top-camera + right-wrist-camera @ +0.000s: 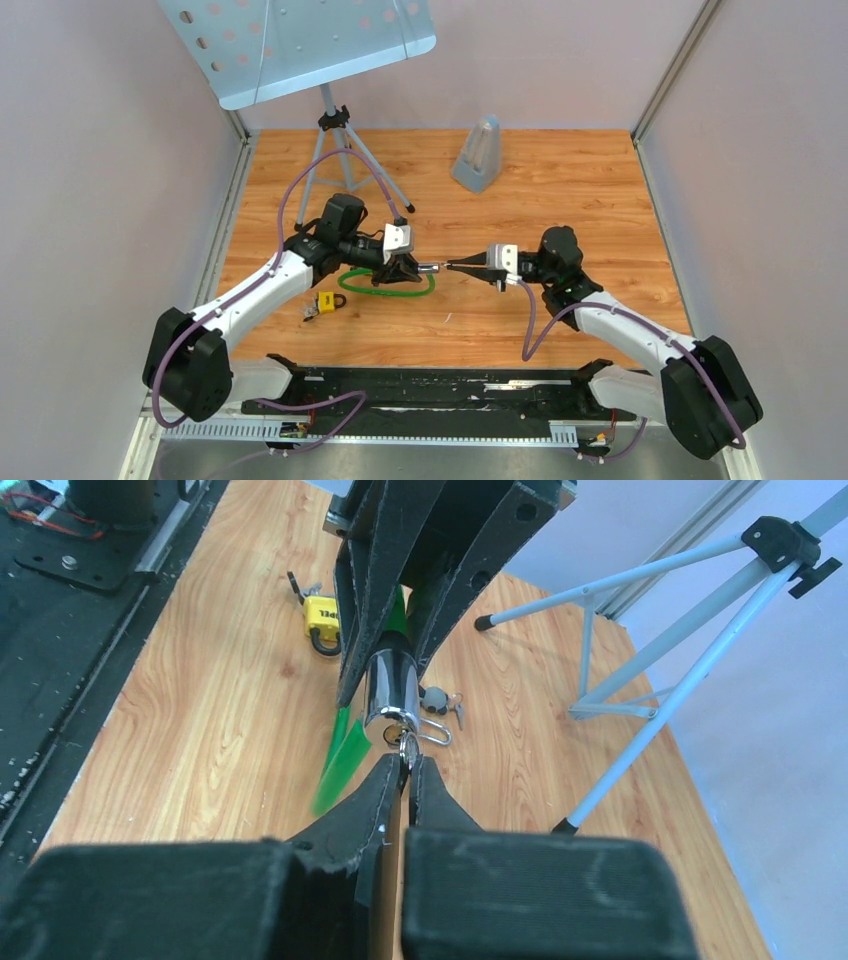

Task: Lock with the key
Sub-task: Lock the lock, then place the lock at the center of the board.

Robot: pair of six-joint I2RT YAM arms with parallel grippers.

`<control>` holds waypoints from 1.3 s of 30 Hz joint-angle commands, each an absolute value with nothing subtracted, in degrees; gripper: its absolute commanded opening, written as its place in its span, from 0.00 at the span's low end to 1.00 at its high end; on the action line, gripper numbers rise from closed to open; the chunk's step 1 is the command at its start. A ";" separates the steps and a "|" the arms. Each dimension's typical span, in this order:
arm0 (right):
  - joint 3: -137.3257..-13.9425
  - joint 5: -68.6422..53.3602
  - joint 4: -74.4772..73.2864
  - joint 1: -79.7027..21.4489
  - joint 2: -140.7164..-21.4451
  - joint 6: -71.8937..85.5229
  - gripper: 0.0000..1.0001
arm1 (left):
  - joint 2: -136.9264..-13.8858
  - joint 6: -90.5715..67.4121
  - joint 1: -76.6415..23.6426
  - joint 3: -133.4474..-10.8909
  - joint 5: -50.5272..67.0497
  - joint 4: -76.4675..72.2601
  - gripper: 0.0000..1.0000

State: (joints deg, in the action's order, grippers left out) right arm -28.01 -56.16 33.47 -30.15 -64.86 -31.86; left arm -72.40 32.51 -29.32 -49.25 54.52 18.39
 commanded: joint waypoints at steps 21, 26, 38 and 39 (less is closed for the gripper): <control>-31.10 -24.80 30.09 -20.35 -51.10 2.83 0.00 | -70.23 17.34 -27.65 -47.16 52.31 12.08 0.00; -37.71 -9.82 15.40 -20.34 -47.05 17.35 0.00 | -64.52 0.13 -29.92 -46.13 45.80 -8.49 0.00; -44.51 -4.82 -5.69 -20.37 -42.50 35.52 0.00 | -80.18 -20.80 -44.47 -53.29 18.56 -32.39 0.00; -44.17 -4.67 -6.95 -20.39 -42.01 36.73 0.00 | -83.92 -22.79 -44.74 -54.15 17.21 -34.48 0.00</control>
State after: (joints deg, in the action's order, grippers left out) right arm -42.24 -6.92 1.72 -20.43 -43.31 29.21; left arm -75.68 -12.45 -42.98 -50.11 28.38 -22.70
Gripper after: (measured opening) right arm 0.009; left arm 0.266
